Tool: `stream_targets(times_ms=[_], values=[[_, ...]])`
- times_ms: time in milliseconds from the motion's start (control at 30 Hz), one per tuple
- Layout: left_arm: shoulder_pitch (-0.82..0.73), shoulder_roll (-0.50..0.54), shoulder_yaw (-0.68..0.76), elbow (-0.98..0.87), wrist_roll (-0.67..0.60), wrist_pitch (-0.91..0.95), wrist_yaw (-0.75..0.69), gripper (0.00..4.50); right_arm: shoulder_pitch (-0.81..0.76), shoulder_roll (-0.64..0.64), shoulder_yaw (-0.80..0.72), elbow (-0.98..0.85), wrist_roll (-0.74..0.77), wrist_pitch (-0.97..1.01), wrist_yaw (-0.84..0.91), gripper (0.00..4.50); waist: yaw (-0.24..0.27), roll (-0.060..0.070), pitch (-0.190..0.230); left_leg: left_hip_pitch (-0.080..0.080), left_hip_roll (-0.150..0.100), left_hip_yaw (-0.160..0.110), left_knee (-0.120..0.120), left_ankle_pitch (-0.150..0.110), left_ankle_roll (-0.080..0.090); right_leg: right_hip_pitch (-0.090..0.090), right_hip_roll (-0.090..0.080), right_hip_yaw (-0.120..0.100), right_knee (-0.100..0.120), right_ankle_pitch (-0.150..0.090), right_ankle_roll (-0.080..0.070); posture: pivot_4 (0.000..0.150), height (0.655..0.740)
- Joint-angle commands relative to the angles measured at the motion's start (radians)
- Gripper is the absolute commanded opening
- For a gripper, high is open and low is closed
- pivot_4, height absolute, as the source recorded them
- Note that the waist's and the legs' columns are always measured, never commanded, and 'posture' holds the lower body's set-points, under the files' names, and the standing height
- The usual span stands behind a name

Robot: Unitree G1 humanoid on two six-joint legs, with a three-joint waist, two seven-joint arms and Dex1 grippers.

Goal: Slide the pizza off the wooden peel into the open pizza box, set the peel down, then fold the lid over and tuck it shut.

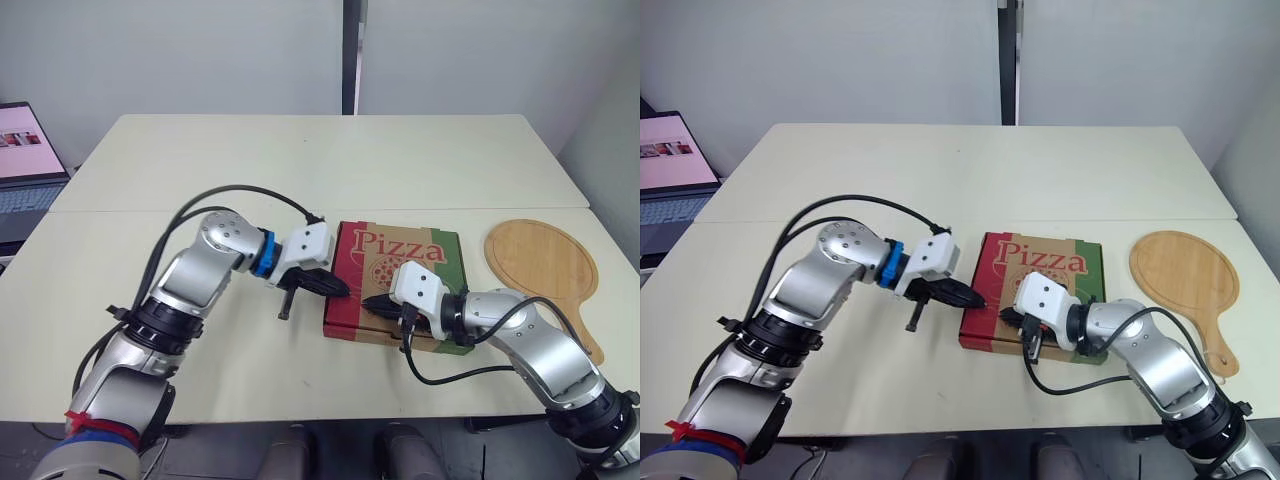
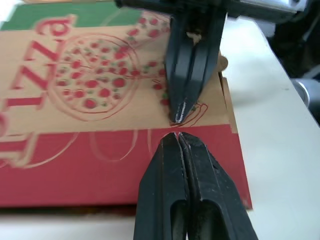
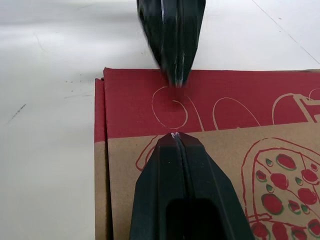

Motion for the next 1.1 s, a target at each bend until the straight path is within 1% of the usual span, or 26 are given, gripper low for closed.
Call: stream_targets(times_ms=[33, 300, 400, 500, 600, 667, 733, 800, 933, 1100], values=[[0.002, -0.001, -0.022, 0.020, 0.037, -0.047, 0.011, 0.00, 0.022, -0.017, -0.010, -0.028, -0.010, 0.006, -0.001, 0.02, 0.000, 0.000, 0.000, 0.000, 0.000, 0.000, 0.000, 0.000, 0.000, 0.000, 0.000, 0.000, 0.000, 0.000, 0.000, 0.150, 0.7318], [0.061, -0.016, -0.059, 0.031, 0.077, -0.075, 0.032, 0.00, 0.044, -0.030, -0.031, -0.033, -0.029, -0.019, -0.013, 0.02, 0.000, 0.000, 0.000, 0.001, 0.000, 0.000, 0.000, 0.000, 0.000, 0.001, 0.000, 0.000, 0.000, 0.000, 0.000, 0.150, 0.7318], [0.059, -0.020, -0.012, 0.017, 0.041, -0.045, 0.052, 0.00, 0.050, -0.040, -0.070, -0.053, -0.020, -0.023, -0.017, 0.02, 0.001, 0.000, 0.000, 0.001, 0.000, 0.000, 0.000, 0.000, 0.000, 0.001, 0.000, 0.000, 0.000, 0.000, 0.000, 0.150, 0.7318], [0.052, -0.001, 0.059, -0.008, -0.014, 0.004, 0.064, 0.00, 0.059, -0.054, -0.125, -0.080, -0.002, -0.016, -0.021, 0.02, 0.001, 0.000, 0.000, 0.000, 0.000, 0.000, 0.000, 0.000, 0.000, 0.001, 0.000, 0.000, 0.000, 0.000, 0.000, 0.150, 0.7318], [0.053, 0.036, 0.136, -0.044, -0.074, 0.093, 0.080, 0.00, 0.075, -0.067, -0.206, -0.111, 0.018, -0.001, -0.038, 0.02, 0.000, 0.000, 0.000, 0.000, 0.000, 0.000, 0.000, 0.000, 0.000, 0.000, 0.000, 0.000, 0.000, 0.000, 0.000, 0.150, 0.7318], [0.070, 0.074, 0.163, -0.053, -0.077, 0.112, 0.092, 0.00, 0.095, -0.084, -0.277, -0.122, 0.023, 0.005, -0.051, 0.02, -0.001, 0.000, 0.000, 0.000, 0.000, 0.000, -0.001, 0.000, 0.000, 0.000, 0.000, 0.000, 0.000, 0.000, 0.000, 0.150, 0.7318], [0.122, 0.130, 0.198, -0.056, -0.075, 0.130, 0.108, 0.00, 0.126, -0.128, -0.392, -0.083, -0.012, -0.001, -0.082, 0.02, -0.001, 0.000, 0.000, 0.000, 0.000, 0.000, -0.001, 0.000, 0.000, 0.000, 0.000, 0.000, 0.000, 0.000, 0.000, 0.150, 0.7318], [0.175, 0.165, 0.193, -0.065, -0.054, 0.111, 0.119, 0.00, 0.151, -0.166, -0.447, -0.024, -0.063, -0.013, -0.118, 0.02, -0.001, 0.000, 0.000, 0.001, 0.000, 0.001, -0.001, 0.000, 0.000, 0.000, 0.000, 0.001, 0.000, 0.000, 0.000, 0.150, 0.7318], [0.260, 0.186, 0.131, -0.106, -0.016, 0.075, 0.120, 0.00, 0.155, -0.210, -0.428, 0.075, -0.160, -0.003, -0.182, 0.02, 0.003, 0.000, 0.000, 0.001, 0.000, 0.001, -0.001, 0.000, 0.000, 0.000, -0.001, 0.001, 0.000, 0.000, 0.000, 0.150, 0.7318], [0.268, 0.111, 0.094, -0.116, -0.013, 0.095, 0.173, 0.00, 0.106, -0.202, -0.323, 0.192, -0.225, 0.034, -0.193, 0.02, 0.009, 0.000, 0.000, 0.000, 0.000, 0.001, -0.001, 0.000, 0.000, 0.001, -0.001, 0.001, 0.000, 0.000, 0.000, 0.150, 0.7318]])
